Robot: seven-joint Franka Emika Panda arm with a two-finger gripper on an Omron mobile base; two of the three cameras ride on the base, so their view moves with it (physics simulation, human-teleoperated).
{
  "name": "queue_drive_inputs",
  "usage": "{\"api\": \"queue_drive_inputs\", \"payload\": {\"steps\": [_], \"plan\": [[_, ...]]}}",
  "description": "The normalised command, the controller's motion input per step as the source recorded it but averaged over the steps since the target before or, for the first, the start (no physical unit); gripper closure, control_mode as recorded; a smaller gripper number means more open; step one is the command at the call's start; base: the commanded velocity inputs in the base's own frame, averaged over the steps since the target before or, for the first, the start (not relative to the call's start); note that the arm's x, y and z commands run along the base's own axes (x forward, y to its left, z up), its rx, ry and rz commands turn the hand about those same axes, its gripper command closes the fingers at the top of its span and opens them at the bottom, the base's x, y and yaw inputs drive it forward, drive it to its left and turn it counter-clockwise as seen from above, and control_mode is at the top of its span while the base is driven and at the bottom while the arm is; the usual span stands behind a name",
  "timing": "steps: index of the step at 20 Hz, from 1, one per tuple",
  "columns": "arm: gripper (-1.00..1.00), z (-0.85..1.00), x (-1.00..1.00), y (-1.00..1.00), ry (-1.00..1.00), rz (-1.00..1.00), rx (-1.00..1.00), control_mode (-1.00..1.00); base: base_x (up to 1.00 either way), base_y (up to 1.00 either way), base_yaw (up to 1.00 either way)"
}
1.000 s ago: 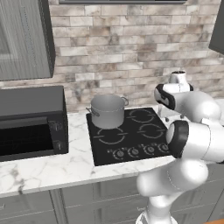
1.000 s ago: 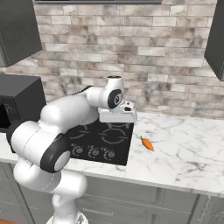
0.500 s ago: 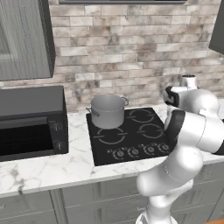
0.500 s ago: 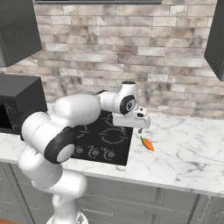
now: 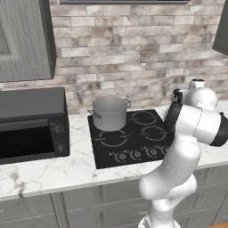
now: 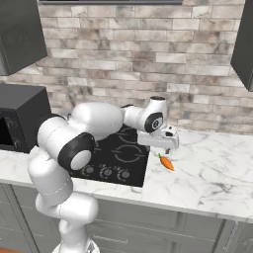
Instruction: Turn on the burner for the pot on the stove. Wait thirty seconds for the pot to heat up. Then add the carrot to the pot.
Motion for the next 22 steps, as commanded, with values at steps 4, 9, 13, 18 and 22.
{"api": "queue_drive_inputs", "payload": {"steps": [4,9,13,18,22], "plan": [[-1.00,-0.38,0.13,-0.11,0.00,0.00,0.03,-1.00,0.00,0.00,0.00],[-1.00,-0.34,0.32,-0.13,0.00,0.01,0.05,-1.00,0.00,0.00,0.00],[-1.00,-0.16,0.40,-0.21,0.00,0.06,0.07,-1.00,0.00,0.00,0.00],[-1.00,-0.12,0.34,-0.32,0.00,0.05,0.05,-1.00,0.00,0.00,0.00],[-1.00,-0.25,0.21,-0.18,0.00,0.02,0.02,-1.00,0.00,0.00,0.00]]}}
